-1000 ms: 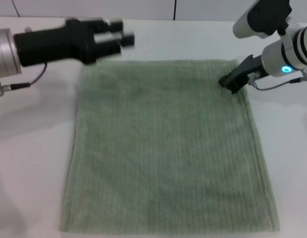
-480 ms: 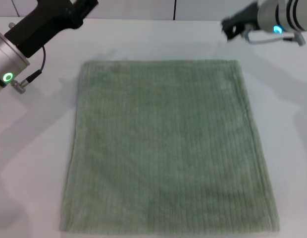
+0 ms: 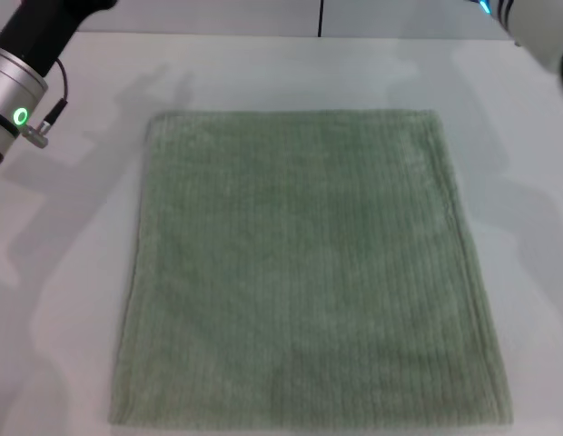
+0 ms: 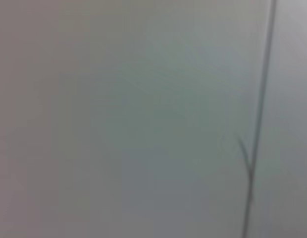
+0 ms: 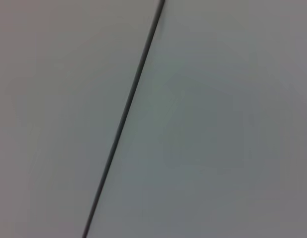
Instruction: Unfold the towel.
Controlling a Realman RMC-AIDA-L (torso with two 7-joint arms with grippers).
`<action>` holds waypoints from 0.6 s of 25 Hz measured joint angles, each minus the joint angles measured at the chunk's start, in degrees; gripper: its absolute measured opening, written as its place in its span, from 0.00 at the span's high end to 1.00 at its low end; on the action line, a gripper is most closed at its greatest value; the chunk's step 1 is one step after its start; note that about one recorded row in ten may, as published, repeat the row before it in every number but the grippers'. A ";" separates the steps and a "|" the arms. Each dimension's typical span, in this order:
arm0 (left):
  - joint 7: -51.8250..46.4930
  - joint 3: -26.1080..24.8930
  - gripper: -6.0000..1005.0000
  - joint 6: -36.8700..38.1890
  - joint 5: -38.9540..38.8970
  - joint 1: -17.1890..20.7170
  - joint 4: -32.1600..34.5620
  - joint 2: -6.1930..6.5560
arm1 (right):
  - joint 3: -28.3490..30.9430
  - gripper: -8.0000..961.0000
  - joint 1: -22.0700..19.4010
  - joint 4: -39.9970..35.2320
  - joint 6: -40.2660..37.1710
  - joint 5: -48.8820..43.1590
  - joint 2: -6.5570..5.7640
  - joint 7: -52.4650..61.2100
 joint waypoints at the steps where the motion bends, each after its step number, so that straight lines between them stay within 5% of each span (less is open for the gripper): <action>1: 0.25 -0.01 0.56 -0.68 -0.99 -0.13 -0.07 -0.02 | -4.84 0.95 -0.37 0.07 -5.26 1.24 -0.01 3.14; 2: 0.61 -0.01 0.56 -2.64 -2.90 -0.46 -0.10 -0.05 | -13.69 0.95 -1.22 0.82 -15.19 1.50 0.00 11.16; 3: 0.61 -0.01 0.56 -2.64 -2.90 -0.46 -0.10 -0.05 | -13.69 0.95 -1.22 0.82 -15.19 1.50 0.00 11.16; 7: 5.00 0.00 0.56 -7.16 -5.81 -1.69 -0.68 -0.15 | -30.61 0.95 -4.77 5.66 -37.93 -2.11 0.00 32.01; 15: 16.00 -0.27 0.56 -10.39 -6.69 -4.15 -2.22 0.16 | -33.76 0.95 -12.20 9.33 -46.69 -8.67 -0.01 45.71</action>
